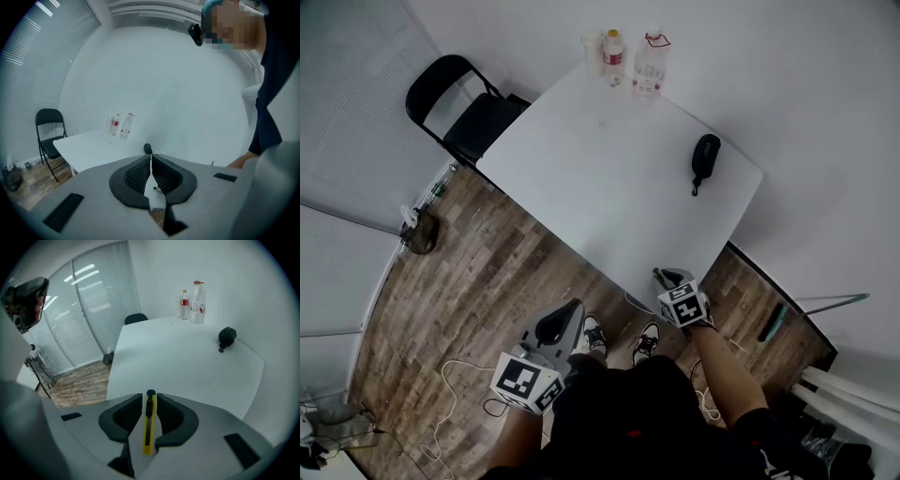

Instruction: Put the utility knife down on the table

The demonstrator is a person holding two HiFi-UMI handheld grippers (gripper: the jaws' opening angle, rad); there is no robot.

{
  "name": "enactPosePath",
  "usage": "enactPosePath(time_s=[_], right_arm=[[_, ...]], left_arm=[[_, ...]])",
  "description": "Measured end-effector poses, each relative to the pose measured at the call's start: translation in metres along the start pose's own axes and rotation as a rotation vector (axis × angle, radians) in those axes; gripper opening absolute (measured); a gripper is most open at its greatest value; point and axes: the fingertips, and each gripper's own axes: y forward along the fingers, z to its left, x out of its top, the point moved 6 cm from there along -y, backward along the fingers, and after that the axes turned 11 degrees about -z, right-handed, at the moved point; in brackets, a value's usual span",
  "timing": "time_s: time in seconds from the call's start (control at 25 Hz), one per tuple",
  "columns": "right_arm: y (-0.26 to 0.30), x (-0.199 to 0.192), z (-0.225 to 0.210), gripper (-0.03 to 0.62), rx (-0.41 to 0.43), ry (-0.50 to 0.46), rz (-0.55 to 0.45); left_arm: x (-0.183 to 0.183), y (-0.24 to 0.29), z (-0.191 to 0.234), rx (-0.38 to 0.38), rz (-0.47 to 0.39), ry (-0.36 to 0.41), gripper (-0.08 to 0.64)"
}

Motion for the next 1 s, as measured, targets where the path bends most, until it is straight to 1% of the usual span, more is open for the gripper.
enactPosePath(time_s=[0.08,0.16,0.28,0.4,0.56,0.68,0.76,0.88,1.0], right_arm=[[-0.01,0.01,0.001,0.089,-0.017,-0.008,-0.055],[-0.027,0.025,0.002,0.089,-0.04,-0.011,-0.134],[-0.059,0.053,0.003,0.083,-0.07,-0.007,-0.257],[-0.092,0.078,0.005,0.075,-0.09,-0.003,-0.358],[-0.137,0.099,0.015,0.047,-0.081,0.003,-0.486],[-0.169,0.112,0.022,0.037,-0.064,0.02,-0.571],[-0.19,0.122,0.025,0.032,-0.067,-0.016,-0.616],[-0.219,0.14,0.027,0.031,-0.094,-0.112,-0.663],[-0.245,0.157,0.026,0.026,-0.124,-0.133,-0.726]], left_arm=[[0.004,0.0,-0.003,-0.003,-0.003,0.009,0.031],[0.007,-0.001,-0.008,-0.008,-0.006,0.016,0.031],[0.012,0.0,-0.016,-0.03,-0.021,0.033,0.031],[0.021,0.003,-0.027,-0.055,-0.03,0.059,0.031],[0.029,0.007,-0.042,-0.102,-0.057,0.104,0.031],[0.035,0.009,-0.05,-0.115,-0.068,0.117,0.031],[0.037,0.011,-0.054,-0.119,-0.075,0.119,0.031],[0.043,0.012,-0.06,-0.126,-0.091,0.13,0.031],[0.054,0.013,-0.066,-0.14,-0.12,0.155,0.031]])
